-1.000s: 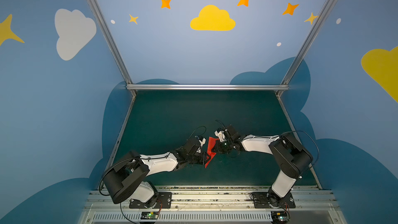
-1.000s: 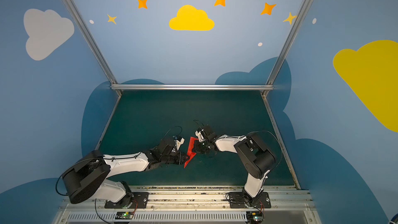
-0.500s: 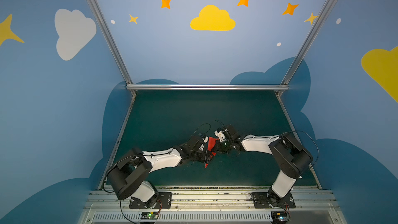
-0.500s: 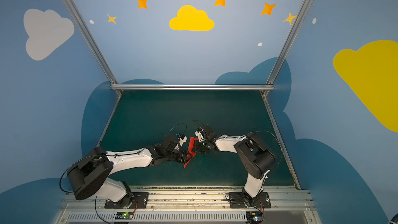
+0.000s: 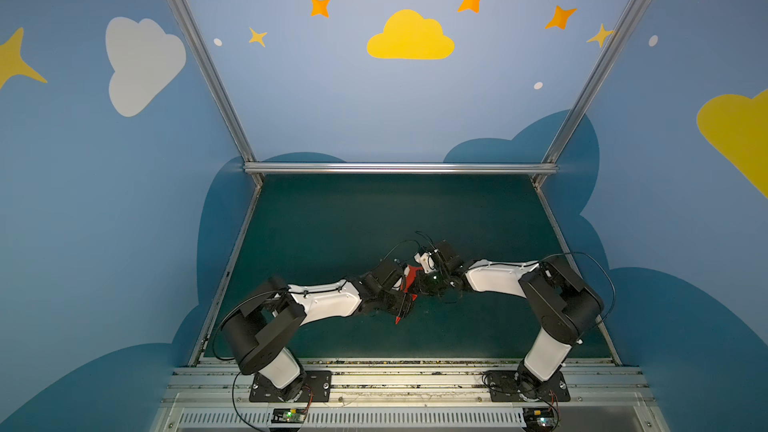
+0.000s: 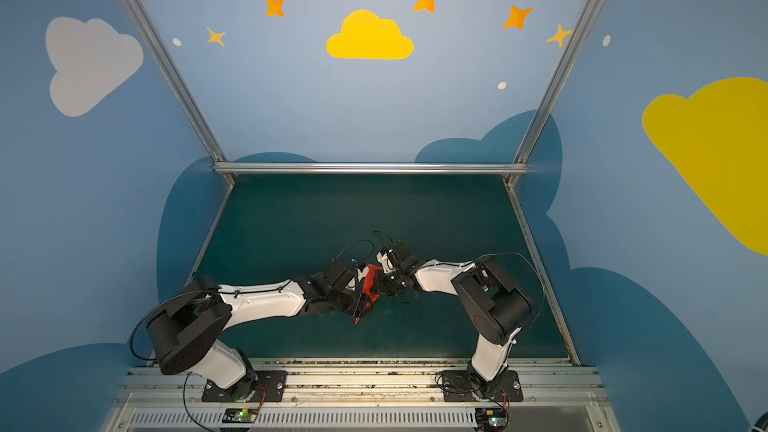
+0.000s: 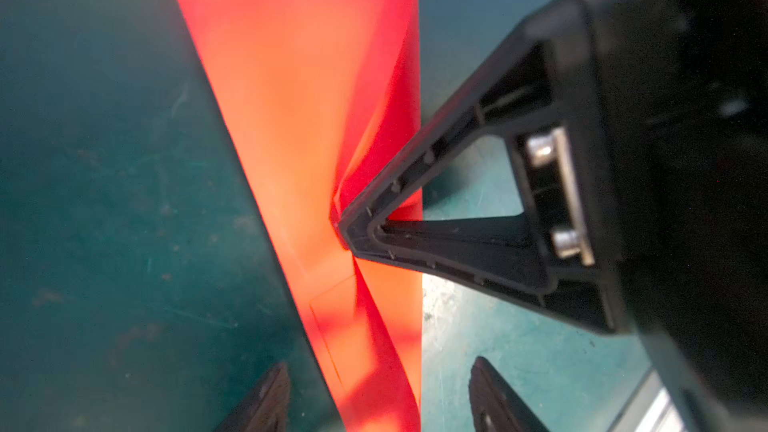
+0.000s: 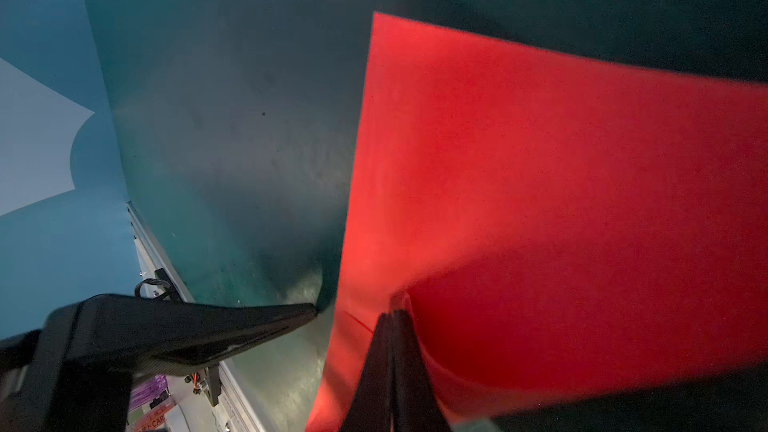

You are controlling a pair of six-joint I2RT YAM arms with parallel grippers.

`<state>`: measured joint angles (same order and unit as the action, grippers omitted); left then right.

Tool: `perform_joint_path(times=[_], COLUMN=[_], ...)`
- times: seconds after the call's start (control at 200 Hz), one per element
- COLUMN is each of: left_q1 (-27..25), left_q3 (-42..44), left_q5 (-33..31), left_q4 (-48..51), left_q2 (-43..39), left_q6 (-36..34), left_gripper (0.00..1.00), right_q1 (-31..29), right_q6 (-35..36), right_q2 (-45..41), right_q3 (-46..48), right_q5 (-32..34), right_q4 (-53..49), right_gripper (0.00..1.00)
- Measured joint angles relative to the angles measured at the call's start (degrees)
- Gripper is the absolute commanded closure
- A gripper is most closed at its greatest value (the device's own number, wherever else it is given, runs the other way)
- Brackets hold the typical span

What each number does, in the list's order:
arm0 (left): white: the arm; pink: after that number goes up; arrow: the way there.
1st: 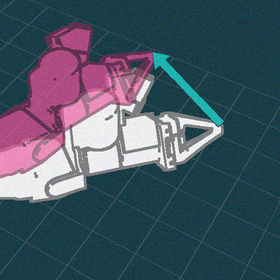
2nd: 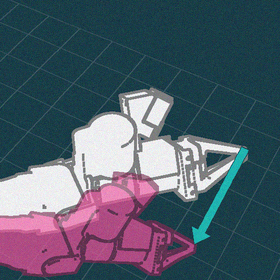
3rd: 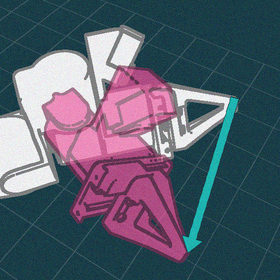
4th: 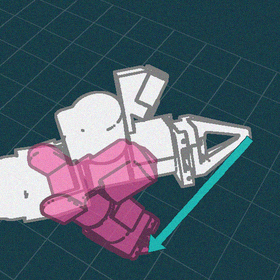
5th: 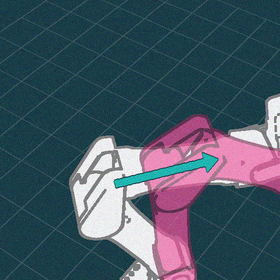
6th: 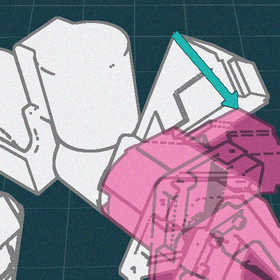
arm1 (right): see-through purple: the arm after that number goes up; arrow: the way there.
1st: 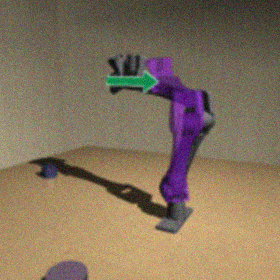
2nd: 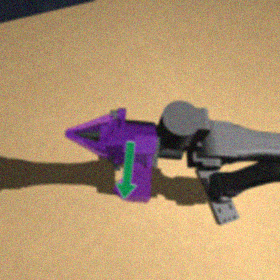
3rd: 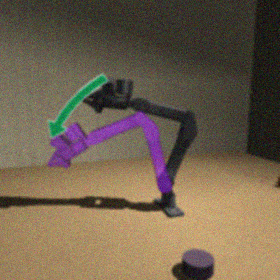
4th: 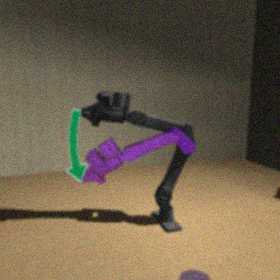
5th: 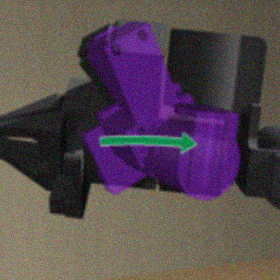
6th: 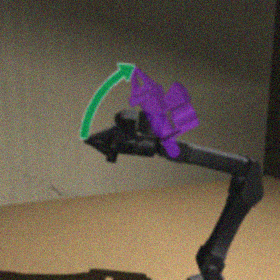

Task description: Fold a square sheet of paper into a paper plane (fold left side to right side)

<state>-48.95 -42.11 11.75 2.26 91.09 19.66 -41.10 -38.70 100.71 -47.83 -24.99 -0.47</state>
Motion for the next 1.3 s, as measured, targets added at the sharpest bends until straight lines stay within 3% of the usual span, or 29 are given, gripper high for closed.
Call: perform_joint_path(times=[0.375, 0.886, 1.096, 1.302], left_q1=[-0.57, -0.46, -0.33, -0.31], left_q3=[-0.74, -0.13, -0.13, -0.13], left_q5=[-2.97, -4.33, -4.33, -4.33], left_q4=[-0.17, -1.64, -1.64, -1.64], left_q2=[1.49, 1.92, 1.9, 1.9], left_q6=[-1.01, -1.03, -1.01, -1.03], left_gripper=[0.55, 0.69, 0.7, 0.7], right_q1=[0.0, 3.3, 6.1, 5.25], right_q6=[-0.13, -2.1, -2.82, -2.75], right_q2=[-0.04, -7.04, -13.6, -15.15], right_q3=[-1.64, -4.52, -0.02, 5.25], right_q5=[-0.48, -2.34, -2.23, -2.73], right_q4=[-2.16, -5.22, -5.46, -5.66], right_gripper=[0.99, 0.75, 0.76, 0.85])
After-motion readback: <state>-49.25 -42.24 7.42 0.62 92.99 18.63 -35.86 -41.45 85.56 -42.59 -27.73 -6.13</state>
